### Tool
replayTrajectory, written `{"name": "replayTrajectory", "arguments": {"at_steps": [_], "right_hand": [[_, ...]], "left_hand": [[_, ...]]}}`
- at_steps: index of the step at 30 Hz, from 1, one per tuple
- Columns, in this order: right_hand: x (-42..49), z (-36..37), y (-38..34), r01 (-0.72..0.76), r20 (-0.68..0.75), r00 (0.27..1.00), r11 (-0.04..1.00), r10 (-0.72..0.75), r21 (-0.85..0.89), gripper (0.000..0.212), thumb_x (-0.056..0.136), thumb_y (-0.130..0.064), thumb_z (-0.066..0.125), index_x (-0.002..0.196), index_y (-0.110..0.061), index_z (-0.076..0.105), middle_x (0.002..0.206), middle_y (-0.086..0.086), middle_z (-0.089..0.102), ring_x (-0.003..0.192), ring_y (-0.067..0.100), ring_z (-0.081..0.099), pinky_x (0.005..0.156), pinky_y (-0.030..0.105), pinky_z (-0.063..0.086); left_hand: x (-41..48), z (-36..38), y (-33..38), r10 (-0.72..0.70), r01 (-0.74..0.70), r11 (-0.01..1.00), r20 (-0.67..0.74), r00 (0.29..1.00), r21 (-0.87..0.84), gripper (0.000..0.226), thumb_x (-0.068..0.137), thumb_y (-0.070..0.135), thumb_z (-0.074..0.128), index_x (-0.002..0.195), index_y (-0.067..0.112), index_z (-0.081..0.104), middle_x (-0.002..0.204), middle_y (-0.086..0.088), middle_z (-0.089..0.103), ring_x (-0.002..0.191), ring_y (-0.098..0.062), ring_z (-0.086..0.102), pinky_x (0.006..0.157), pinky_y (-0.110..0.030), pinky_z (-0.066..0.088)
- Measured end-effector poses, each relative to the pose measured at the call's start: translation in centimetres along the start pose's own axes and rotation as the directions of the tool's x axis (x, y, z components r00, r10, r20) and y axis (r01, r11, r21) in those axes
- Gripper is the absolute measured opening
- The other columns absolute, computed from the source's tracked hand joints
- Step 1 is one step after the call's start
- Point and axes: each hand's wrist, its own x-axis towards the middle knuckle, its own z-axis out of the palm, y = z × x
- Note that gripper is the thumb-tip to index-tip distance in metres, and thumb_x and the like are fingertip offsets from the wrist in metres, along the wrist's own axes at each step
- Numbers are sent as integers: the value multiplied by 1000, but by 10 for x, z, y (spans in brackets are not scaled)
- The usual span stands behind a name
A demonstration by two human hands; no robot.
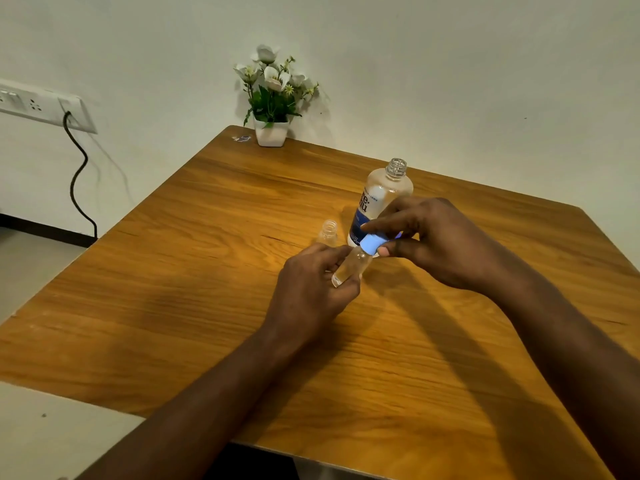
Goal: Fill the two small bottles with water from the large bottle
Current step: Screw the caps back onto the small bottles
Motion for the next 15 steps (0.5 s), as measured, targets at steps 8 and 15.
{"name": "replayTrajectory", "arguments": {"at_steps": [8, 15], "right_hand": [[0, 5, -3, -103, -7, 995, 995, 103, 6, 73, 68, -74, 48, 118, -24, 66, 90, -5, 68, 76, 8, 61, 60, 32, 50], [-6, -5, 1, -81, -46, 995, 978, 91, 193, 38, 82, -13, 73, 116, -29, 67, 103, -21, 65, 90, -3, 61, 75, 21, 53]], "left_hand": [[0, 0, 0, 15, -15, 1000, 1, 1000, 7, 38, 78, 18, 73, 116, 18, 68, 96, 2, 66, 85, -8, 64, 73, -35, 58], [0, 1, 1, 3, -3, 1000, 0, 1000, 0, 40, 78, 19, 73, 118, 18, 67, 96, 3, 65, 84, -7, 63, 73, -32, 58]]}}
